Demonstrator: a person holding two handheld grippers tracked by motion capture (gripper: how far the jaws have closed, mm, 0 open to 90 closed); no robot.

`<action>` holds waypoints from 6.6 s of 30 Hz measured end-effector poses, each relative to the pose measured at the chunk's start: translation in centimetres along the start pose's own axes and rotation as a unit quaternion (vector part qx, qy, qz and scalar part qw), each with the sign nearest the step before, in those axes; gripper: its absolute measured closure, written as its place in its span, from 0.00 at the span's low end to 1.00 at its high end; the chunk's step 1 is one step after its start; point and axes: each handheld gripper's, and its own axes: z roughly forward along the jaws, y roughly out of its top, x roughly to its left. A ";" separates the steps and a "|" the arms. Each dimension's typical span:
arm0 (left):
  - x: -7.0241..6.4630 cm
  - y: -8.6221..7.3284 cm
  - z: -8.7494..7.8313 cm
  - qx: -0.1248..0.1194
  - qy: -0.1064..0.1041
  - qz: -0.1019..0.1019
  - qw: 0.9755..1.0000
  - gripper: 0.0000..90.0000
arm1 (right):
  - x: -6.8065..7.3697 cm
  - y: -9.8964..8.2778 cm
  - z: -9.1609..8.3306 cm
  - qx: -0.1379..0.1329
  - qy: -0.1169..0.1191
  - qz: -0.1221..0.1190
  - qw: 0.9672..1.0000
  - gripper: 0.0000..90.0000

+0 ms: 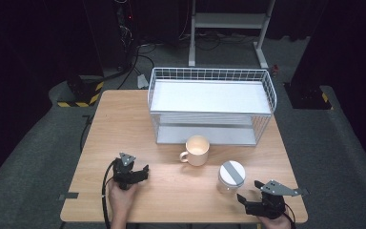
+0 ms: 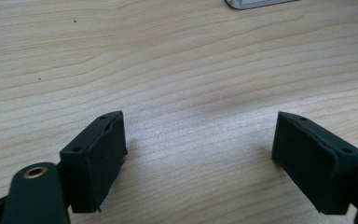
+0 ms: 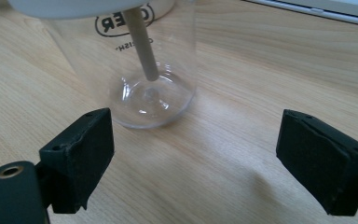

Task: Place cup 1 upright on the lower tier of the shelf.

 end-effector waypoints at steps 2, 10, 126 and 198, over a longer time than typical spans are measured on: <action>0.0 0.0 0.0 -0.001 0.000 0.000 1.000 0.20 | 0.1 0.0 0.2 0.002 0.002 -0.004 1.000 0.13; 0.0 0.0 0.0 0.000 0.001 0.000 1.000 0.20 | 0.9 0.2 0.7 0.000 0.011 -0.016 1.000 0.12; 0.0 0.0 0.0 -0.003 0.005 -0.004 1.000 0.21 | -0.6 7.4 4.5 -0.039 0.032 -0.036 0.998 0.20; 0.0 0.0 0.0 -0.003 0.006 -0.005 1.000 0.22 | -6.8 14.2 13.4 -0.062 -0.078 0.004 0.995 0.21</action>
